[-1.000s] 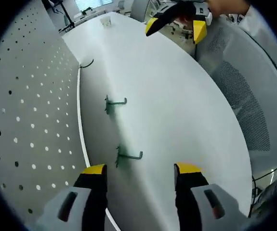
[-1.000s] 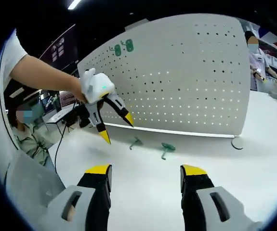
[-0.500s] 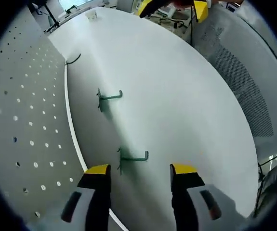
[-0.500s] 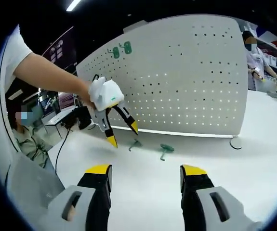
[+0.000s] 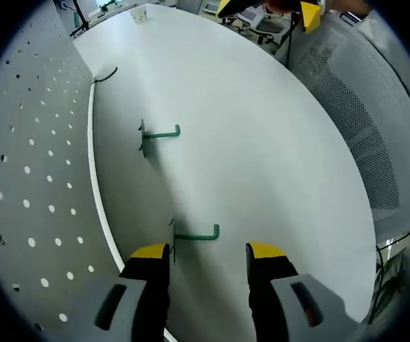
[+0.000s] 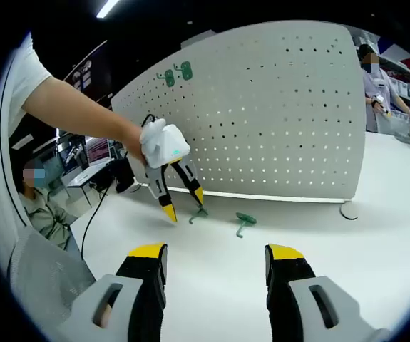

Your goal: Insert the hook assembly into the mounting plate slot until the hook locks in place.

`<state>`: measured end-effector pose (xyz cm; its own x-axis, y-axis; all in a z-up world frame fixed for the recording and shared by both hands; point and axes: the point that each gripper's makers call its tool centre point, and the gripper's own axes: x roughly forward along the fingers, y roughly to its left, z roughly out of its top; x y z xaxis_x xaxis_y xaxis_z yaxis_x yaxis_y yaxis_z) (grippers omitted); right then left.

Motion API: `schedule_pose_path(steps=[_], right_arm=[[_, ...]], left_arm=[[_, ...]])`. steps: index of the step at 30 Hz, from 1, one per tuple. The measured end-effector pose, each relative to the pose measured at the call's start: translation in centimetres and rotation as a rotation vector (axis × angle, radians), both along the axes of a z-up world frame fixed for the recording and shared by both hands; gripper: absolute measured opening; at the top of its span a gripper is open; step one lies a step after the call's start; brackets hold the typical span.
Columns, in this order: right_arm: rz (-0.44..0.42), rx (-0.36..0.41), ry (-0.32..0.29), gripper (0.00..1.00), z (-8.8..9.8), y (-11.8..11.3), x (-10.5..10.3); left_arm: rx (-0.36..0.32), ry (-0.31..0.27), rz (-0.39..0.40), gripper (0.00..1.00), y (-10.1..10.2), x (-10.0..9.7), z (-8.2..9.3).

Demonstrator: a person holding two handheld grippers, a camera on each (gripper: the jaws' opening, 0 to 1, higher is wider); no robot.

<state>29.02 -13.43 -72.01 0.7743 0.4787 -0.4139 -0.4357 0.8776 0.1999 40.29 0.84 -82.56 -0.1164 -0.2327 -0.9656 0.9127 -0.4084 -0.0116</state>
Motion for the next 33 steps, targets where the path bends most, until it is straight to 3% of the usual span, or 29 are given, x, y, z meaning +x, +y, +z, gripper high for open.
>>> schedule_pose_path(steps=[9, 12, 19, 22, 26, 33], right_arm=[[0.002, -0.001, 0.004, 0.53, -0.1, 0.1, 0.0], [-0.005, 0.004, 0.006, 0.52, -0.1, 0.0, 0.0], [-0.008, -0.005, 0.003, 0.52, 0.0, -0.1, 0.0], [-0.007, -0.007, -0.001, 0.52, 0.0, -0.1, 0.0], [-0.012, 0.003, 0.002, 0.49, 0.2, -0.2, 0.0], [-0.002, 0.009, -0.001, 0.50, 0.3, 0.0, 0.0]], left_arm=[[0.035, 0.012, 0.029, 0.35, 0.8, 0.0, -0.7], [0.019, 0.015, 0.060, 0.32, 0.7, 0.2, -0.7], [0.016, -0.015, 0.116, 0.18, 0.5, 1.2, -0.7], [0.022, -0.032, 0.099, 0.15, 0.5, 1.4, -0.7], [0.017, -0.022, 0.140, 0.13, 0.4, 1.6, -0.7], [0.008, -0.048, 0.139, 0.06, 0.7, 1.6, -0.8]])
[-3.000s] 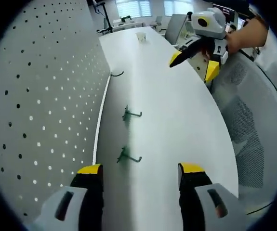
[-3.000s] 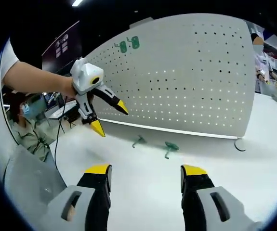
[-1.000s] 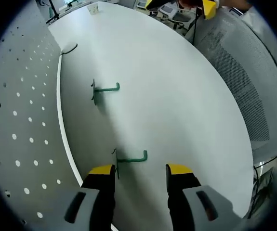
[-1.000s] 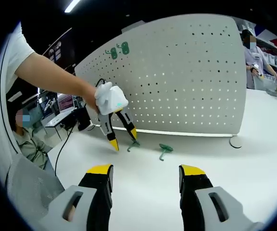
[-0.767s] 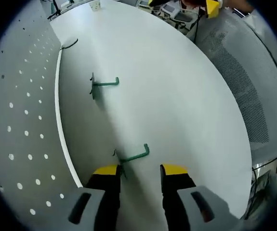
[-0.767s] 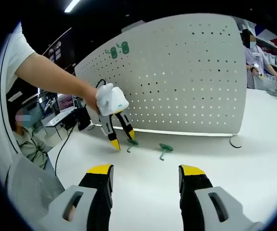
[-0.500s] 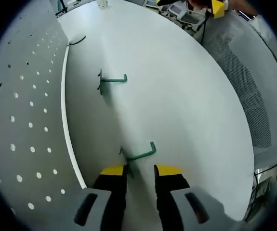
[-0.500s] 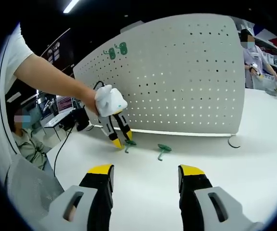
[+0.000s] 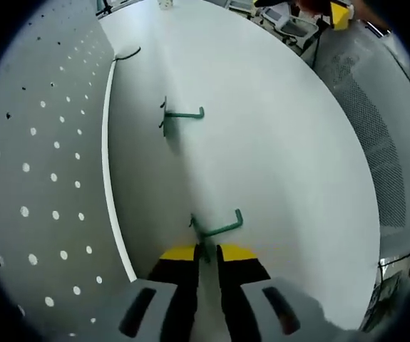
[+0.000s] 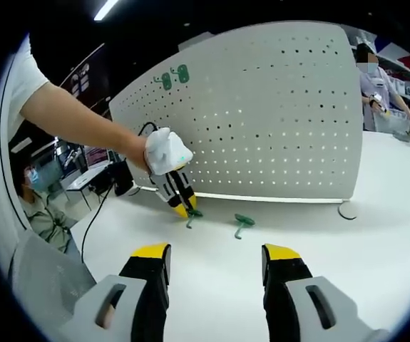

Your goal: Insert the hook assembly into the mounting plate slot until the hook locks in place.

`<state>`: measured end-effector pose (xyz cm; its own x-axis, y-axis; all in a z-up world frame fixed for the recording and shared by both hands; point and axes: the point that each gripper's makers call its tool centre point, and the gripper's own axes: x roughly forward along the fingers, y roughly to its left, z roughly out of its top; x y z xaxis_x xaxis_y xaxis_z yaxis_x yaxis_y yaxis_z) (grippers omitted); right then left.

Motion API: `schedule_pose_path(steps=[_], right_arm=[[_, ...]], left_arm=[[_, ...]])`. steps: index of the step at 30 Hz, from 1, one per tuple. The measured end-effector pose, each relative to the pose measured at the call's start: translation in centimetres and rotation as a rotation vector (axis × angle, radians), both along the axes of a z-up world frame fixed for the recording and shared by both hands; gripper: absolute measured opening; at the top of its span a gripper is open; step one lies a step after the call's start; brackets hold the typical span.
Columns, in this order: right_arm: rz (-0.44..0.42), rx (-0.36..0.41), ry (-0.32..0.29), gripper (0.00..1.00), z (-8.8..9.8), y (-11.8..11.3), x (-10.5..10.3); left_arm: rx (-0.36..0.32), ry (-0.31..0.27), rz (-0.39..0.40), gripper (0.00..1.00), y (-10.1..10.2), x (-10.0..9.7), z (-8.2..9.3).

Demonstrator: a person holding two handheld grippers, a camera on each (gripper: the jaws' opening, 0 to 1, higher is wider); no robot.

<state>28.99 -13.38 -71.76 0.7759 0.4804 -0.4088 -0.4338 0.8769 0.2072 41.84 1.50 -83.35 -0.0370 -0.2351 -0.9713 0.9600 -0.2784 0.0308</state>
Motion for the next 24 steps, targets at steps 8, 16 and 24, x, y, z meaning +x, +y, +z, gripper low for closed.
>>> schedule_pose_path(steps=[8, 16, 24], right_arm=[[0.014, -0.006, 0.003, 0.50, -0.11, 0.27, -0.10], [0.014, -0.007, 0.006, 0.50, -0.19, 0.27, -0.13], [0.014, -0.010, 0.003, 0.50, -0.18, 0.30, -0.08]], left_arm=[[-0.044, -0.019, 0.053, 0.03, 0.01, 0.23, 0.09], [-0.046, -0.020, 0.064, 0.02, -0.04, 0.33, 0.08], [-0.139, -0.039, 0.094, 0.01, -0.58, 0.32, 0.70]])
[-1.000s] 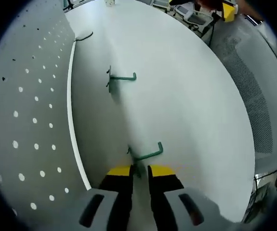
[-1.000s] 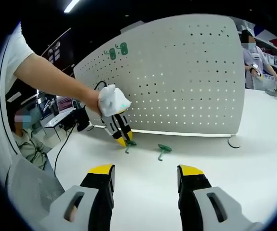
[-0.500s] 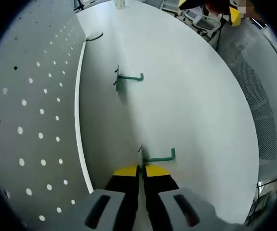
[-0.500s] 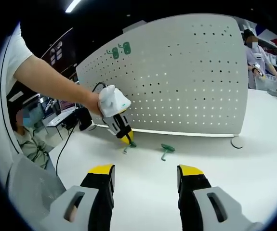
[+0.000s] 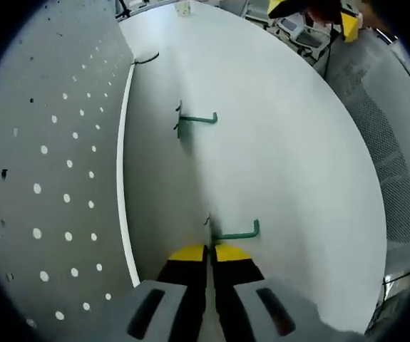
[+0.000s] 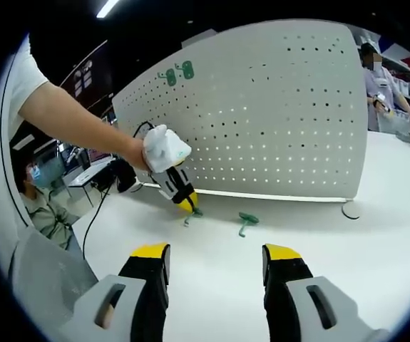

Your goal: Insert the hook assembly into the mounting plate slot until the hook locks in place.

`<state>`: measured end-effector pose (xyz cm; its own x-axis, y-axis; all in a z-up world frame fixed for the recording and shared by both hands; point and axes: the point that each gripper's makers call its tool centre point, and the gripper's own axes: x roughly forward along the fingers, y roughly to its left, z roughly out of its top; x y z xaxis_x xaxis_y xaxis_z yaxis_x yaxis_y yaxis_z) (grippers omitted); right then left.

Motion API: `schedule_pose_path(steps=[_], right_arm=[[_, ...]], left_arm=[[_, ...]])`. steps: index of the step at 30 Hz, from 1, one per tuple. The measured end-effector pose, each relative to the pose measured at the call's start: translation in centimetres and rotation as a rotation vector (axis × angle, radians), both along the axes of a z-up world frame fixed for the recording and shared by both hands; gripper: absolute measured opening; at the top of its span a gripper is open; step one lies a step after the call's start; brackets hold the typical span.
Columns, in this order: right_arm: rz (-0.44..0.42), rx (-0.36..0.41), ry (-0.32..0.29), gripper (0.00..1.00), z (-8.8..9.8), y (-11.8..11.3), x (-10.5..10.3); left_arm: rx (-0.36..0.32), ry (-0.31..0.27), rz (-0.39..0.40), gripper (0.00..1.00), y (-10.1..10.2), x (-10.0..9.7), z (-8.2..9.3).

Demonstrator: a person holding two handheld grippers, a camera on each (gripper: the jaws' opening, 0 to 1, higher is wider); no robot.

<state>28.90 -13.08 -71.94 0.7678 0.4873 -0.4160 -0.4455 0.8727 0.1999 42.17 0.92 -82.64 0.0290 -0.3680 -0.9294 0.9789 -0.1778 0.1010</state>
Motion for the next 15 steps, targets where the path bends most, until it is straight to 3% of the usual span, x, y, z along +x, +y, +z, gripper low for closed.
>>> schedule_pose_path(steps=[9, 10, 15], right_arm=[[0.007, 0.000, -0.002, 0.50, 0.0, 0.2, 0.0], [0.008, -0.001, -0.002, 0.50, 0.0, 0.2, 0.0], [0.009, -0.004, -0.002, 0.50, -0.1, 0.2, 0.0]], left_arm=[[-0.112, 0.005, 0.058, 0.01, -0.6, 0.1, 1.5], [-0.137, 0.028, 0.081, 0.01, -0.9, -0.1, 1.7], [-0.180, 0.008, 0.101, 0.01, -1.1, -0.1, 2.6]])
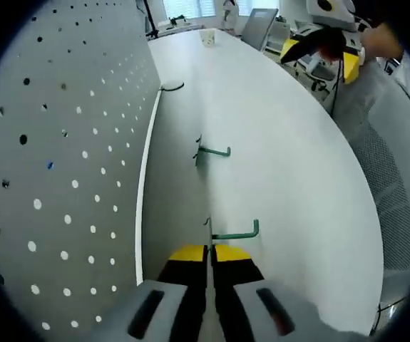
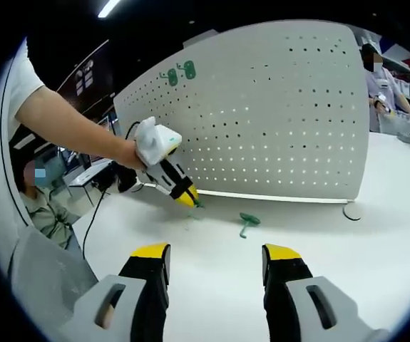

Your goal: Insert the hook assembly into the mounting plate slot until the hook locks in place.

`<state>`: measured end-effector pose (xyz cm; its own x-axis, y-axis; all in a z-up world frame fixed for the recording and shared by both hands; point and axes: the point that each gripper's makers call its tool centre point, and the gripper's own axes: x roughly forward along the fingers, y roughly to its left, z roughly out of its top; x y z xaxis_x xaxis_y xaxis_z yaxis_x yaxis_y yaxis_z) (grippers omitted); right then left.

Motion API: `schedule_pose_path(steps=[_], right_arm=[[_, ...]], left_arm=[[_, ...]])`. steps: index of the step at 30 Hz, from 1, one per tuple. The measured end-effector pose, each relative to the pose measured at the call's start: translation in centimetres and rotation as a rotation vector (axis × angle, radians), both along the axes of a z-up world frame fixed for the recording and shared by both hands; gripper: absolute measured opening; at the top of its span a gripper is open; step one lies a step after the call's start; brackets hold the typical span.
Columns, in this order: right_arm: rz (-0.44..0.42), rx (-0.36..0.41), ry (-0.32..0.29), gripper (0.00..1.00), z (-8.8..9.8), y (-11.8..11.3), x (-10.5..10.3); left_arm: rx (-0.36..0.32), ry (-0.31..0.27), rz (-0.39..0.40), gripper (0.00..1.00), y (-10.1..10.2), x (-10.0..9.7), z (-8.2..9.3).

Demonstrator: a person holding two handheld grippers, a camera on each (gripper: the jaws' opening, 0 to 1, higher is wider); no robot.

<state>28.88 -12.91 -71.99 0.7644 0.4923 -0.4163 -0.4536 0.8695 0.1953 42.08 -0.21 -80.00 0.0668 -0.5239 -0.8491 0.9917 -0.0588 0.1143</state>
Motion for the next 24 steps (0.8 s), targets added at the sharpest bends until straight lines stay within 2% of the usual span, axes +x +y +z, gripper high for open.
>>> schedule_pose_path(steps=[6, 8, 11, 14, 16, 24], right_arm=[[0.002, 0.009, -0.005, 0.51, 0.2, 0.1, 0.0], [0.006, 0.004, -0.009, 0.52, 0.3, 0.1, -0.1], [0.009, 0.009, -0.015, 0.53, 0.5, 0.2, -0.1], [0.013, 0.006, -0.019, 0.53, 0.5, 0.3, -0.1], [0.014, 0.003, -0.019, 0.53, 0.5, 0.3, -0.1], [0.023, 0.011, -0.028, 0.53, 0.8, 0.6, -0.2]], left_arm=[[-0.075, -0.053, 0.035, 0.01, -0.6, 0.5, 2.1], [-0.142, -0.065, 0.056, 0.01, -1.2, 0.5, 3.2], [-0.162, -0.089, 0.059, 0.01, -1.0, 0.3, 3.9], [-0.210, -0.075, 0.095, 0.01, -1.2, -0.1, 4.9], [-0.218, -0.065, 0.112, 0.01, -1.1, -0.3, 5.2], [-0.286, -0.079, 0.156, 0.01, -0.7, -1.1, 6.4]])
